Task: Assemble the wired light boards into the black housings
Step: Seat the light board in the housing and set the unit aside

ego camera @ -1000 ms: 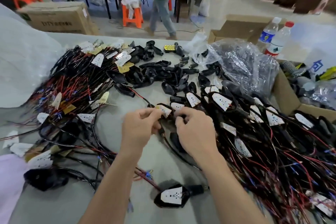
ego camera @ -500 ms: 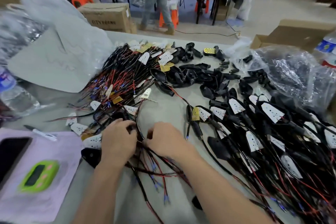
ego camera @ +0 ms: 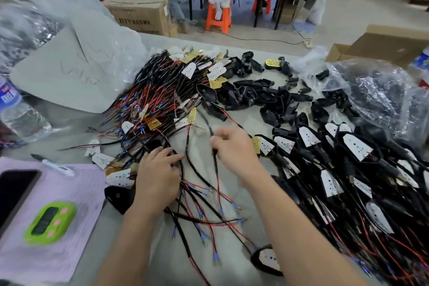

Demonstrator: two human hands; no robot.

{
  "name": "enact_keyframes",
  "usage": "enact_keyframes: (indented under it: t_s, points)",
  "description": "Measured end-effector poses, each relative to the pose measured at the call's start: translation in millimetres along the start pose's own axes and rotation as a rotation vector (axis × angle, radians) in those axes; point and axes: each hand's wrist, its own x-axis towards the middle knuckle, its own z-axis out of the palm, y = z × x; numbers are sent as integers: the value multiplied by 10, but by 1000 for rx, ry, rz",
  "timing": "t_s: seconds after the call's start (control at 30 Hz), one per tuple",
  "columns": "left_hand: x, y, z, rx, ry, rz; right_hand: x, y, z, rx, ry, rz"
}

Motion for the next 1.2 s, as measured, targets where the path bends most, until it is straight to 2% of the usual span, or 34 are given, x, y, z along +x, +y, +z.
enact_keyframes:
  t_s: [0.13, 0.17, 0.23, 0.33, 0.4, 0.43, 0.6, 0.77, 0.93, 1.03, 1.1, 1.17, 1.2]
  points:
    - [-65, 146, 25, -25, 95, -1, 41, -153, -281, 423, -14, -11]
    - [-90, 210, 43, -64, 119, 31, 47, -160, -330, 446, -11, -14]
    - [-149, 389, 37, -311, 106, 45, 39, -152, -395, 442, -1, -12]
    - [-207, 707, 7, -813, -156, -14, 15, -107, -449, 477, 44, -16]
    - [-224, 866, 4, -952, -301, -18, 8, -76, -515, 505, 108, -25]
    - [-227, 918, -1, -987, -321, -18, 9, -63, -562, 530, 147, -29]
    - [-190, 938, 51, -982, -372, -22, 26, 6, -839, 633, 290, -27]
    - [-194, 958, 143, -981, -442, -16, 22, 119, -901, 591, 227, -39]
    - [-228, 966, 198, -917, -631, 101, -3, 280, -868, 550, 174, -33]
    - [-193, 971, 181, -938, -711, 100, -30, 354, -817, 490, 143, 13]
    - [-134, 975, 150, -918, -652, 76, -51, 358, -701, 412, 91, 47]
    - [-59, 955, 138, -859, -505, 9, -77, 326, -534, 316, 20, 49]
    - [-26, 925, 137, -859, -398, -78, -88, 310, -453, 224, -5, 30]
